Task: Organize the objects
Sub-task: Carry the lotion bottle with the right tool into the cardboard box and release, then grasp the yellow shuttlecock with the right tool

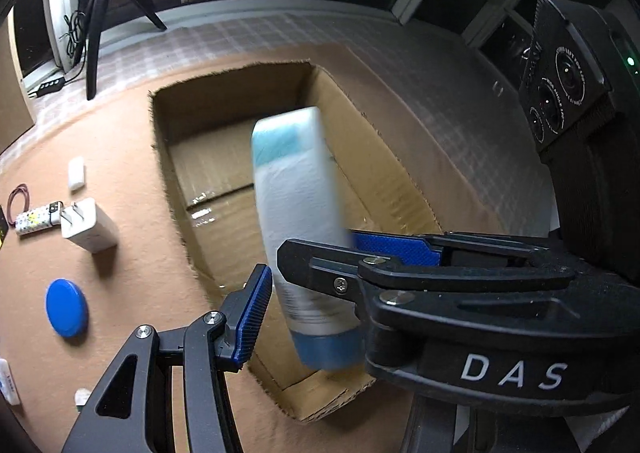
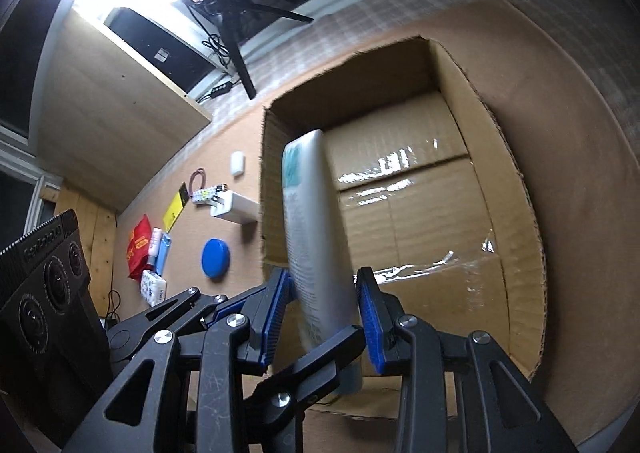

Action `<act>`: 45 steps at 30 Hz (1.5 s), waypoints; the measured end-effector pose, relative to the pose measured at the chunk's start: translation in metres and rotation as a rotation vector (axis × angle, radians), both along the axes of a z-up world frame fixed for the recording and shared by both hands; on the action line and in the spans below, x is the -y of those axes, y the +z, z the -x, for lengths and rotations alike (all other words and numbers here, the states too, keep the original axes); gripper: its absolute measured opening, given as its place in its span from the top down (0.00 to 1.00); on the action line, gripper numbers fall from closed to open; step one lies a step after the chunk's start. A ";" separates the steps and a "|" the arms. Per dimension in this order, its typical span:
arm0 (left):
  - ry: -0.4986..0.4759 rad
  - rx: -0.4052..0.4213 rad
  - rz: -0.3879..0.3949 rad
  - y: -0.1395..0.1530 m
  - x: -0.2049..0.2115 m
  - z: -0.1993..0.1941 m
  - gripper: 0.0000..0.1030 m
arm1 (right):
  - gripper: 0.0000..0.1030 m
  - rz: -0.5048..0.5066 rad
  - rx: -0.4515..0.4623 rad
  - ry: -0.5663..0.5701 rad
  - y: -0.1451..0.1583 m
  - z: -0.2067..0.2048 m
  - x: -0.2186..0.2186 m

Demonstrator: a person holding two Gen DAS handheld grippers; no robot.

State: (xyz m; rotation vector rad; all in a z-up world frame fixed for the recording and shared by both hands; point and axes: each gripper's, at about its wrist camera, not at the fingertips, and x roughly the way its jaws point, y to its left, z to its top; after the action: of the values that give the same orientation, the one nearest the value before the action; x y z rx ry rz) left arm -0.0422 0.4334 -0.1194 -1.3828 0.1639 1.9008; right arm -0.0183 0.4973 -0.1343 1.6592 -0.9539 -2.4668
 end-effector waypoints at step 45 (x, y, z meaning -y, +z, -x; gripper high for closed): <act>0.246 0.137 0.101 -0.031 0.251 0.001 0.28 | 0.55 0.015 0.107 0.262 -0.041 0.017 0.198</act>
State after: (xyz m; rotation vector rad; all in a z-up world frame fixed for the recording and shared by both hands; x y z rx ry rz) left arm -0.0435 0.1828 -0.1509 -1.6596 0.0224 2.0102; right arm -0.0357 0.2988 -0.1754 1.7964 -0.7078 -2.2173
